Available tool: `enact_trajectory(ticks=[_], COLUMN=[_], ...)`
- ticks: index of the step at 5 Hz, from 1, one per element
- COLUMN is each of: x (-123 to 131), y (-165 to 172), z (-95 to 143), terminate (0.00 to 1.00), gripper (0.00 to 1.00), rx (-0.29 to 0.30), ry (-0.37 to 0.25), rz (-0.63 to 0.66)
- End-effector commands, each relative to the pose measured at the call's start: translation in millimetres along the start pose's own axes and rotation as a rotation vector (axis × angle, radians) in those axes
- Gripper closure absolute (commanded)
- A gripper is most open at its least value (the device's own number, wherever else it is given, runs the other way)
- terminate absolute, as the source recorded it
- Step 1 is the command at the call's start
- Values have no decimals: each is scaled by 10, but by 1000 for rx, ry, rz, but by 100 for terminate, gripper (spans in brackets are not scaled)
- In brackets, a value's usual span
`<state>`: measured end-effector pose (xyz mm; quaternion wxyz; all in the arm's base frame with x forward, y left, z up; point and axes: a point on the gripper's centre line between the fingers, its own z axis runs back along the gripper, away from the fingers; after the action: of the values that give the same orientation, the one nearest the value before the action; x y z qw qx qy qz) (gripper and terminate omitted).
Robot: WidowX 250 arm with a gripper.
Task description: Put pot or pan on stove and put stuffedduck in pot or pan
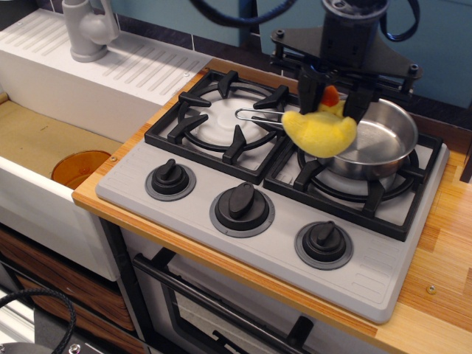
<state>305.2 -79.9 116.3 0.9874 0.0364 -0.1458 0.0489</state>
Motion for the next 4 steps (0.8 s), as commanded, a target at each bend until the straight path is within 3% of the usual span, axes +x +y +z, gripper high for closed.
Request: enact_trajectory(ticks=[1,3,4], x=[304,467,544], y=[-208,-247,-221], z=[-127,-321,-362], terminate=[0,0,0], gripper=[100,100,0], rx=[-20,-35,-49], ry=[-110,-169,-200], rz=[41,37,10])
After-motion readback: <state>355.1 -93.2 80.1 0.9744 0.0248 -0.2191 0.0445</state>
